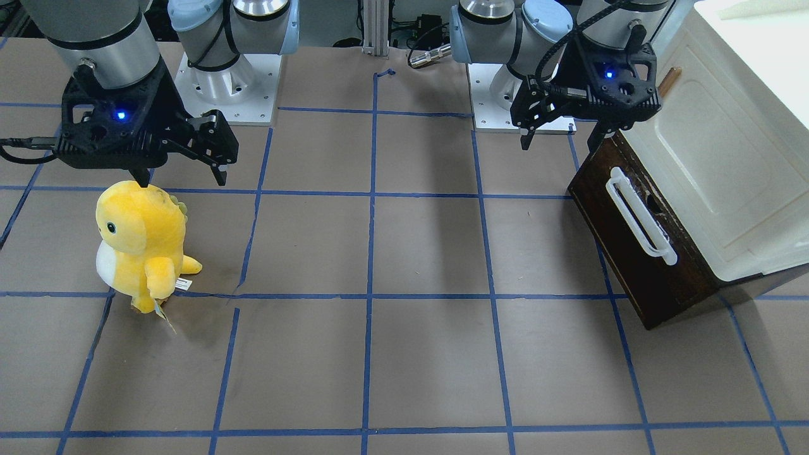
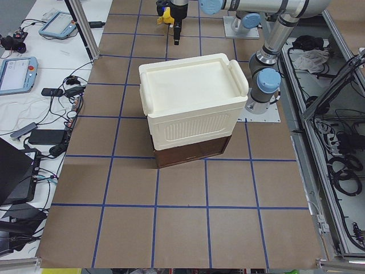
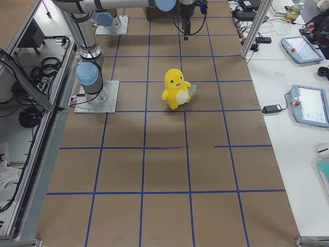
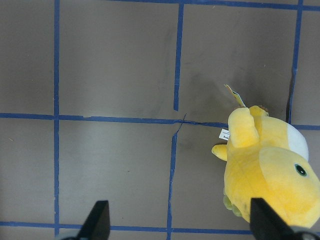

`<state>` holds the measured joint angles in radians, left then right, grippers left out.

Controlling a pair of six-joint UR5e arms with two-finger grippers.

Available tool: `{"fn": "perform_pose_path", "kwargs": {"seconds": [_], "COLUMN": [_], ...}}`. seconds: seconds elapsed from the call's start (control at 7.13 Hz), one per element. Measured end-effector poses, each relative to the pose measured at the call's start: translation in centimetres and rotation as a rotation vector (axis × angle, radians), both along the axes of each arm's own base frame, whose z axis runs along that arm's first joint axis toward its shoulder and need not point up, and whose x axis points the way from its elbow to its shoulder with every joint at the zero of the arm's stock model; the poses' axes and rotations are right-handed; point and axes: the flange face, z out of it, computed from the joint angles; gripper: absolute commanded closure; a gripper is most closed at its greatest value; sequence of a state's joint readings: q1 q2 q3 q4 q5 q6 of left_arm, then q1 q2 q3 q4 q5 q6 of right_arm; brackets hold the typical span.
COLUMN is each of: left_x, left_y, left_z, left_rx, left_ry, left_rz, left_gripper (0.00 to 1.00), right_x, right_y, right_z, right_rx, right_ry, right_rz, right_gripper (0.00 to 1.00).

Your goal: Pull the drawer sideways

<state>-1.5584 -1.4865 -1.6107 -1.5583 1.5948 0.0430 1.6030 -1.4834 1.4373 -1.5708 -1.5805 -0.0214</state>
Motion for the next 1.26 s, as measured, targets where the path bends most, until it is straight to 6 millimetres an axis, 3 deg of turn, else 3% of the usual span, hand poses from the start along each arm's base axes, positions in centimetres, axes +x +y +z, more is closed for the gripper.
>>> {"fn": "perform_pose_path", "kwargs": {"seconds": [1.26], "left_x": [0.57], "left_y": [-0.37], "left_z": [0.07], "left_rx": [-0.004], "left_ry": [-0.045], "left_rz": [0.007], "left_gripper": [0.0], "right_x": [0.0], "right_y": [0.0], "right_z": [0.0], "right_rx": [0.0], "right_ry": [0.0], "right_rz": [0.0], "right_gripper": [0.0]}}
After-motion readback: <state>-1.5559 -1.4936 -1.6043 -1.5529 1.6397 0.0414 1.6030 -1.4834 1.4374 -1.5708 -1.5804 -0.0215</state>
